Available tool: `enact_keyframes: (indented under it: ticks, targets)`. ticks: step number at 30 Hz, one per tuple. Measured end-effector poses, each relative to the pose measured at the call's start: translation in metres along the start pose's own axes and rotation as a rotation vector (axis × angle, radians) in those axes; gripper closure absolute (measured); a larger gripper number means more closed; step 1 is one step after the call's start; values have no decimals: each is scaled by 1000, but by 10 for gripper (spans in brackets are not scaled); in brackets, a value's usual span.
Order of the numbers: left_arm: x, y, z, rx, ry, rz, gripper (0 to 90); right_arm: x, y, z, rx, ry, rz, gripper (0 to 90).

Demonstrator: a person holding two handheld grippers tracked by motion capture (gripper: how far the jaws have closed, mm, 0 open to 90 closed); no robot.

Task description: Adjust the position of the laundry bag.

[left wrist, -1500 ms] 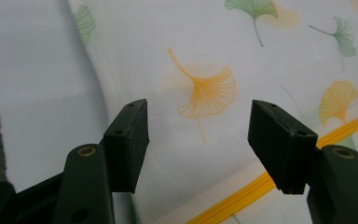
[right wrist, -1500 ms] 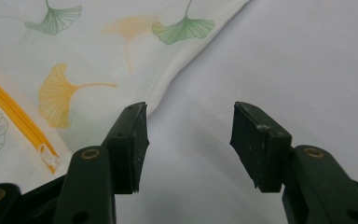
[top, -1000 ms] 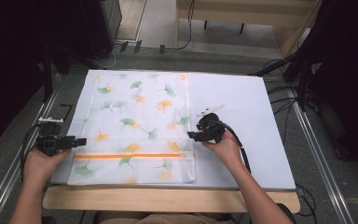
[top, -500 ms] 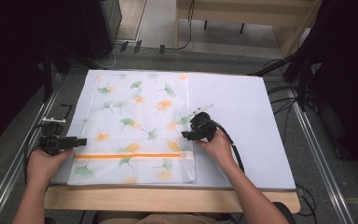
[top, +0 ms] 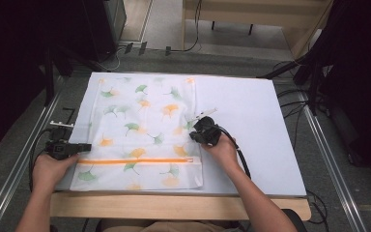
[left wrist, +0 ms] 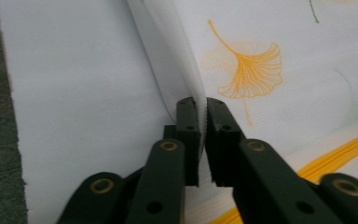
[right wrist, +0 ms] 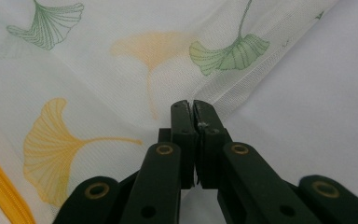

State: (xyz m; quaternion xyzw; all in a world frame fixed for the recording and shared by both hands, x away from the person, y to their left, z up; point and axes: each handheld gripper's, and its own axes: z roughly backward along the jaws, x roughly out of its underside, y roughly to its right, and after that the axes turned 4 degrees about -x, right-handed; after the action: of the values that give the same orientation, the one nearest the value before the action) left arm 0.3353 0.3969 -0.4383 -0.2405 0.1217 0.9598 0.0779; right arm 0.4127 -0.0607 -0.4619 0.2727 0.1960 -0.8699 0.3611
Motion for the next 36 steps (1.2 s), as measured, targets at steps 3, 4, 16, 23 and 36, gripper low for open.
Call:
enact_keyframes:
  ticks: [3, 4, 16, 23, 36]
  targets:
    - [-1, 1, -1, -1, 0, 0, 889, -1, 0, 1, 0, -3, -7, 899]
    - [-1, 1, -1, 2, 2, 1, 892, -1, 1, 2, -1, -2, -8, 900]
    - [-11, 19, -6, 52, 6, -50, 895, 8, 21, 20, 1, -11, -74, 900]
    - [-22, 39, -14, 95, 11, -92, 895, 19, 34, 34, 21, -2, -110, 899]
    - [-40, 80, -31, 156, 5, -182, 893, 48, 65, 67, 63, 27, -188, 896]
